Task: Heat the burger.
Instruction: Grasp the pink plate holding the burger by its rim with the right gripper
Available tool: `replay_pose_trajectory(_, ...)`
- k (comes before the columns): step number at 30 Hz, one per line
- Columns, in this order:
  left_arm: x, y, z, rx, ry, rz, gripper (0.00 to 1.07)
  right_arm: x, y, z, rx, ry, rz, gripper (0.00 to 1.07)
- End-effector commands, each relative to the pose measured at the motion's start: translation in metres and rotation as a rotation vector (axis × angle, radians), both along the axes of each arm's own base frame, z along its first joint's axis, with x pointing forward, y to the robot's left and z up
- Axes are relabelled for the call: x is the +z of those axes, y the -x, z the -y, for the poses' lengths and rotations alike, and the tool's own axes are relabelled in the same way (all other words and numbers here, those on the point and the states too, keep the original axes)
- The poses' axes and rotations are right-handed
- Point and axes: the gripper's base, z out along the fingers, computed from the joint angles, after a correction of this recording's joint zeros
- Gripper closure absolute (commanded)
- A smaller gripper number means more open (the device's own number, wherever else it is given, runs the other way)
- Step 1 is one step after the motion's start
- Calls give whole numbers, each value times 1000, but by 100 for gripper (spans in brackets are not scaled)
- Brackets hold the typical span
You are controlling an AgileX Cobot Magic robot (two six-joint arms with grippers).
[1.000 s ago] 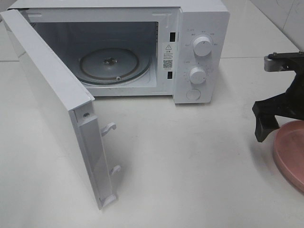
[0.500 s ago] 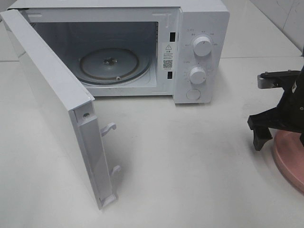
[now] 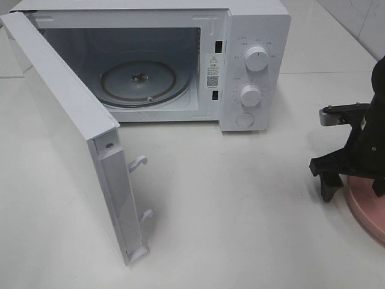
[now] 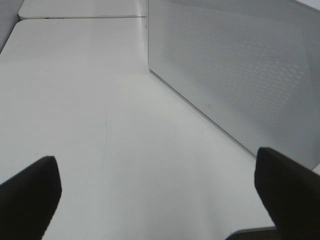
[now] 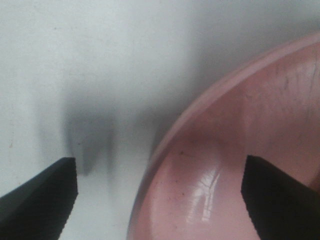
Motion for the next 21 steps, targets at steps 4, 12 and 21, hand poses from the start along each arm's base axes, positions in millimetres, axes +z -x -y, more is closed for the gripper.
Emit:
replay_pose_trajectory(4, 1, 3, 0, 0, -3, 35, 9, -3, -1, 2, 27, 10, -6, 42)
replay_pose_trajectory(12, 1, 3, 0, 0, -3, 35, 9, -12, 1, 2, 20, 14, -50, 84)
replay_pose_trajectory(21, 1, 3, 0, 0, -3, 35, 9, -12, 0, 1, 6, 14, -43, 107)
